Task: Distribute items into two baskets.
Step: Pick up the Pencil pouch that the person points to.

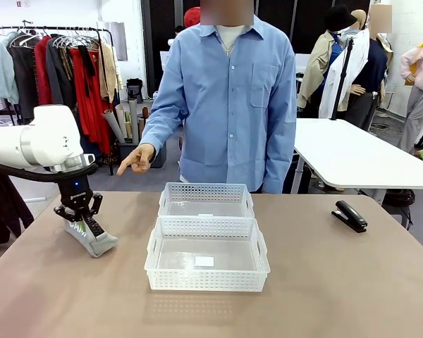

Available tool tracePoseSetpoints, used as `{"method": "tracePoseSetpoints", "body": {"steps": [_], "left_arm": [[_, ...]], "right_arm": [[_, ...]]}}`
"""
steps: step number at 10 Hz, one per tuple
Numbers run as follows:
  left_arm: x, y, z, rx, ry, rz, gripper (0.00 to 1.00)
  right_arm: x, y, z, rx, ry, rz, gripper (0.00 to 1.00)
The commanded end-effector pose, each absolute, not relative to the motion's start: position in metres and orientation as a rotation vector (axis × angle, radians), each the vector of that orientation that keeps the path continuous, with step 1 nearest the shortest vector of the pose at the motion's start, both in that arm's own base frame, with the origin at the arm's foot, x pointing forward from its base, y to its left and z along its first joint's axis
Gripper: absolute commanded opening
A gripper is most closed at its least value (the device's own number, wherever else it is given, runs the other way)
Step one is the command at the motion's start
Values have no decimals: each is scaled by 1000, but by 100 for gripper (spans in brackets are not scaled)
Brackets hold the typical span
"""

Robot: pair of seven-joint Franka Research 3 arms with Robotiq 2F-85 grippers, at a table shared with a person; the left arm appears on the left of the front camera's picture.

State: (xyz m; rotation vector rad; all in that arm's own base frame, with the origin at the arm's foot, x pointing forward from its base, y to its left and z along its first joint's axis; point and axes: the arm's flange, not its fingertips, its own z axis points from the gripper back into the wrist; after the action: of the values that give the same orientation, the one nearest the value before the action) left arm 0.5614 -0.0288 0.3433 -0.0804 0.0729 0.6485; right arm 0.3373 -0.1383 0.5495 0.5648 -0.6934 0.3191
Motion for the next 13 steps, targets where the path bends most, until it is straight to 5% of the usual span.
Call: {"method": "tracePoseSetpoints", "body": {"steps": [1, 8, 13], "left_arm": [[555, -23, 345, -115, 70, 622, 0], [544, -9, 397, -116, 72, 366, 0], [508, 14, 501, -178, 135, 90, 0]], "right_arm": [[338, -138, 551, 578, -709, 328, 100], [338, -138, 551, 578, -709, 328, 100], [338, -138, 551, 578, -709, 328, 100]]}}
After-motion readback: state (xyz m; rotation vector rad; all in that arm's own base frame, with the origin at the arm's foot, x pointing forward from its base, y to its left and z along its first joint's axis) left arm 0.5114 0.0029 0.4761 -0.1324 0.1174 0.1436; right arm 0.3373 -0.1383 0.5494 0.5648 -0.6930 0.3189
